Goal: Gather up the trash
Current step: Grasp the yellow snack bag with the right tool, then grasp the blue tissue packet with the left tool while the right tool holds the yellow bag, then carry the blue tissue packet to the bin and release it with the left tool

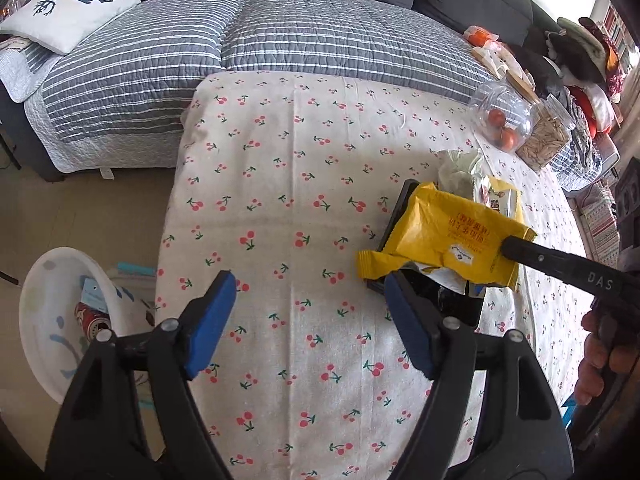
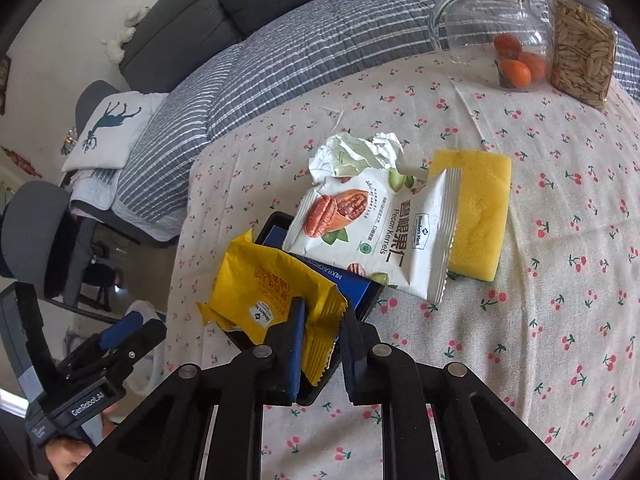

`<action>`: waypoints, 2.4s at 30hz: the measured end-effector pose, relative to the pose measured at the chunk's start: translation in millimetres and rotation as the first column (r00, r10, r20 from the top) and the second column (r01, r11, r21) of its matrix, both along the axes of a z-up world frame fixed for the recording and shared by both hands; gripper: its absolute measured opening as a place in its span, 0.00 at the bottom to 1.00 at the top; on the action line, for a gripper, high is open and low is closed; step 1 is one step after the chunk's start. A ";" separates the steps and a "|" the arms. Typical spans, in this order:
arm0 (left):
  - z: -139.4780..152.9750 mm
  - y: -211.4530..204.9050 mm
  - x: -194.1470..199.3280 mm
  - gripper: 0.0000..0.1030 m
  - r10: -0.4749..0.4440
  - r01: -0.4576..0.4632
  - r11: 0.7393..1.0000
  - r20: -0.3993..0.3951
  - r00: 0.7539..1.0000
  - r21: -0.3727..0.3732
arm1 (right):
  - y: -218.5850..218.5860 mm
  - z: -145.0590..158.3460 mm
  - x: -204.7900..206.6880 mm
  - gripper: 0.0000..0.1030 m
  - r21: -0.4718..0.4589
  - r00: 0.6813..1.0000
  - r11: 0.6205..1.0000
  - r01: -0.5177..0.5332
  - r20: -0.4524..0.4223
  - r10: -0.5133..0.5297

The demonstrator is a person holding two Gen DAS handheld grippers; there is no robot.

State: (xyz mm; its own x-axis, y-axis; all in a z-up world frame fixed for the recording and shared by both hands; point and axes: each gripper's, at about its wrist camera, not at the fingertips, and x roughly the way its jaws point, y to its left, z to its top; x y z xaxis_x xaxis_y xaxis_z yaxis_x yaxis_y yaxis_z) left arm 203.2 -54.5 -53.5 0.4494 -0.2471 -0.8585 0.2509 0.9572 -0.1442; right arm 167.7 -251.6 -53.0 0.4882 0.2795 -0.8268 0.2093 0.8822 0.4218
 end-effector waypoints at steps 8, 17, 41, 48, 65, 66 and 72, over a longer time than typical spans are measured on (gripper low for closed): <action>-0.2 -14.9 -2.6 0.75 -0.029 0.029 0.999 0.001 1.000 -0.031 | -23.0 48.7 -30.2 0.12 -0.013 0.991 1.000 0.026 0.131 -0.024; -9.6 -60.8 -4.6 0.54 -0.121 0.106 0.973 -0.063 0.991 -0.203 | -72.1 74.7 -70.3 0.12 -0.119 0.977 0.984 0.132 0.186 -0.108; -31.3 -111.6 -0.4 0.02 -0.120 0.083 0.943 -0.097 0.988 -0.322 | -148.5 47.8 -110.9 0.12 -0.183 0.976 0.960 0.212 0.089 -0.199; -7.1 -103.4 -8.7 0.01 -0.149 0.135 0.950 -0.029 0.988 -0.280 | -141.1 58.7 -112.2 0.12 -0.165 0.976 0.965 0.204 0.116 -0.186; 28.4 -15.0 -22.6 0.01 -0.057 0.073 0.986 0.104 0.993 -0.152 | -76.6 90.3 -97.2 0.12 -0.131 0.976 0.987 0.094 0.208 -0.065; 28.7 -8.6 -23.0 0.01 -0.048 0.064 0.987 0.105 0.993 -0.147 | -70.7 90.1 -94.4 0.12 -0.131 0.977 0.988 0.084 0.208 -0.056; 28.5 32.7 -27.9 0.01 0.008 0.005 0.993 0.112 0.994 -0.116 | -30.7 86.4 -75.0 0.12 -0.129 0.978 0.992 0.016 0.207 0.012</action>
